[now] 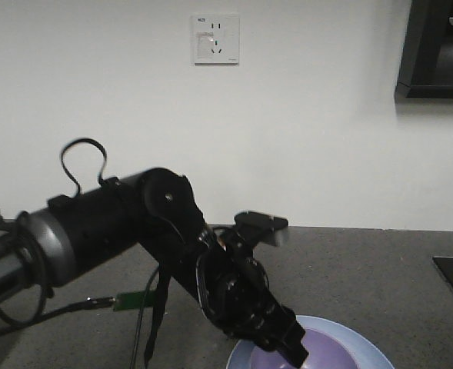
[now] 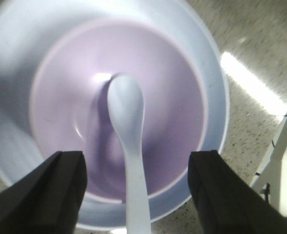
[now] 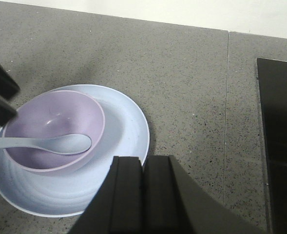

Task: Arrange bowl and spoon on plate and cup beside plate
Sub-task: 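Move the left gripper over the bowl and drop the spoon inside, then reach the left gripper to the brown paper cup and grasp its rim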

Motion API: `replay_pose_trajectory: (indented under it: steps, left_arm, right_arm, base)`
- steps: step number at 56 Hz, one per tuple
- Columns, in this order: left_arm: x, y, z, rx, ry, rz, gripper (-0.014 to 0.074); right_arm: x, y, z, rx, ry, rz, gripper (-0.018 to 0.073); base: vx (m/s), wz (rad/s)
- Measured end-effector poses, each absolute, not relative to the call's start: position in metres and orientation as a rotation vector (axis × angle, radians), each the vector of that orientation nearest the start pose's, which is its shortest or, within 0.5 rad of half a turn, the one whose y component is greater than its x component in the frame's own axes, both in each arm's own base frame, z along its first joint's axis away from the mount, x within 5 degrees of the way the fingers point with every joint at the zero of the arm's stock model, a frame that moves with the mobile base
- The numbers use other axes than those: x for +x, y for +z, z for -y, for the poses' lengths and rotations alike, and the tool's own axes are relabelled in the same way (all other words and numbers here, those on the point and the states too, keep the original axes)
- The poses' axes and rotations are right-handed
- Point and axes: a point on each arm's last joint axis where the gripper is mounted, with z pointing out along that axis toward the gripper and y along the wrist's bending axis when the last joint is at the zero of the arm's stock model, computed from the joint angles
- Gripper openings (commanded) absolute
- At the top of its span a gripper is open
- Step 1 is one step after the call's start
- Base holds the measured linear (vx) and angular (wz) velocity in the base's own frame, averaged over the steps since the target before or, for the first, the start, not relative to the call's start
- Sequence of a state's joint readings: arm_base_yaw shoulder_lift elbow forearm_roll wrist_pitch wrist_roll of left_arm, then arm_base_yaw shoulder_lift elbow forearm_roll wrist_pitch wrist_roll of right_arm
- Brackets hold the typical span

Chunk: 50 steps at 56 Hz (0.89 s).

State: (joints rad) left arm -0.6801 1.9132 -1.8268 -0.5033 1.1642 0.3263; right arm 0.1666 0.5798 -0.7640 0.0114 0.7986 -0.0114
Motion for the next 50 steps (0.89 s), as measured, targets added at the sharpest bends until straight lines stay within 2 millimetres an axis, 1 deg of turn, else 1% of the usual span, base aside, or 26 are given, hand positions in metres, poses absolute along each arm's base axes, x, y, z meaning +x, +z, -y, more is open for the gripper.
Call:
replay_pose_trajectory:
  steps: [6,11,18,24,27,33,39,43,50]
  left_arm:
    - [0.29,0.365,0.279,1.194,-0.691,-2.342,0.0551]
    - [0.282,0.393,0.26,1.166,-0.546,-2.282,0.0551]
    - [0.271,0.419,0.228,1.085,-0.289,-2.289,0.0551]
    - [0.266,0.435,0.2,0.959,-0.055,-2.289,0.0551]
    - [0.261,0.441,0.187,0.91,0.02,-2.275,0.0551]
    - [0.25,0.445,0.164,0.825,0.129,-2.279,0.0551]
    - [0.243,0.438,0.138,0.728,0.19,-2.325,0.0551]
    - [0.244,0.426,0.115,0.647,0.267,-2.377,0.0551]
    - [0.246,0.4,0.084,0.556,0.368,-2.485,0.0551]
  right_arm:
    - [0.098,0.353,-0.017,-0.183,0.107,-2.093,-0.0009]
    - [0.098,0.353,-0.017,-0.182,0.107,-2.093,-0.0009]
    - [0.098,0.352,-0.017,-0.183,0.107,-2.095,-0.0009]
    - [0.098,0.352,-0.017,-0.183,0.106,-2.095,-0.0009]
    - [0.098,0.352,-0.017,-0.183,0.106,-2.095,-0.0009]
    - [0.098,0.352,-0.017,-0.183,0.106,-2.096,-0.0009]
    - [0.098,0.352,-0.017,-0.183,0.106,-2.096,-0.0009]
    - [0.098,0.352,-0.017,-0.183,0.106,-2.096,-0.0009]
    - [0.098,0.352,-0.017,-0.184,0.106,-2.095,-0.0009]
  base:
    - [0.0,0.0]
    - [0.0,0.0]
    - [0.0,0.0]
    - [0.0,0.0]
    - [0.0,0.0]
    - [0.0,0.0]
    - [0.0,0.0]
    - [0.0,0.0]
    - [0.0,0.0]
